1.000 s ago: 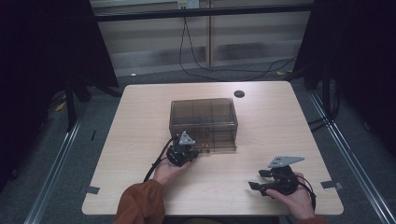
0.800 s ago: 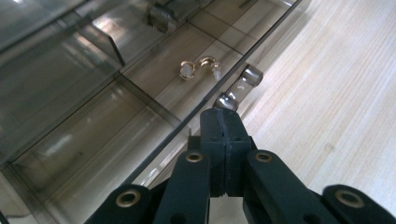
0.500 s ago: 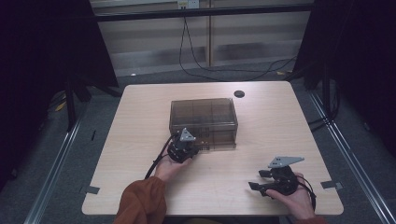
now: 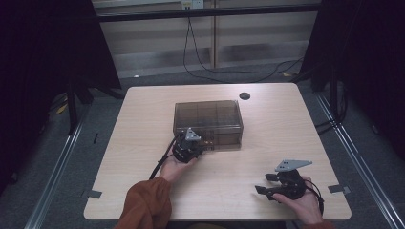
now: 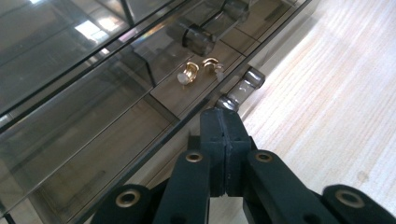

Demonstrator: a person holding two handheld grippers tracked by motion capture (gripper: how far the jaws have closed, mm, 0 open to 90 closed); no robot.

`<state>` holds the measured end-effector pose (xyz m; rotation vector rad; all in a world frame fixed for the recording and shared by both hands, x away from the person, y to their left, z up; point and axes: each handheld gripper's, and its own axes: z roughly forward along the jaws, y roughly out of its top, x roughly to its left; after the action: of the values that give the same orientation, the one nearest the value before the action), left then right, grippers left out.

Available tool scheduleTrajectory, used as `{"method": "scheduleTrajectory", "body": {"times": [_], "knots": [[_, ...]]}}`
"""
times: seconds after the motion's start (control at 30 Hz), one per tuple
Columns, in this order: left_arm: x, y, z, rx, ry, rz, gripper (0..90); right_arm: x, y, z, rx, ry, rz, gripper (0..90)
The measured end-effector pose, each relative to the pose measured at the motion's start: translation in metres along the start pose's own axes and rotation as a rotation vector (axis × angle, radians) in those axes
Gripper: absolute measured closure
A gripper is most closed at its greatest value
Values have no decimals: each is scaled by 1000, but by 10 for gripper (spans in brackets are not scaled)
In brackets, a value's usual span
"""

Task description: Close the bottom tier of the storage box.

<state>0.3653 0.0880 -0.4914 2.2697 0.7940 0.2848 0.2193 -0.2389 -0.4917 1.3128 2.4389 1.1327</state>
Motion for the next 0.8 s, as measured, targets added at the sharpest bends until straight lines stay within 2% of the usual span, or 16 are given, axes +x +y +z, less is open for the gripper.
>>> {"method": "scheduleTrajectory", "body": {"times": [0.13, 0.2, 0.33, 0.5, 0.57, 0.6, 0.67, 0.8], "knots": [[2, -1, 1, 3, -6, -14, 900, 0, 0, 0, -2, 0, 3, 341], [4, -1, 1, 10, 14, -15, 900, 0, 0, 0, 0, 0, 4, 341], [8, -1, 0, 15, 19, -29, 899, 0, 0, 0, 0, 1, 5, 341], [12, -2, -1, -1, 17, -39, 895, 1, 0, 0, -1, 0, 7, 341], [14, 0, -3, 2, 24, -23, 895, 1, 0, 0, 0, 0, 7, 341], [15, 0, -3, -8, 25, -33, 894, 1, 0, 0, 0, 1, 7, 341], [17, 3, -5, 1, 36, -24, 894, 1, 0, 0, -1, 1, 8, 341], [19, 7, -7, -11, 30, -39, 891, 0, 0, 0, -4, 0, 8, 342]]}}
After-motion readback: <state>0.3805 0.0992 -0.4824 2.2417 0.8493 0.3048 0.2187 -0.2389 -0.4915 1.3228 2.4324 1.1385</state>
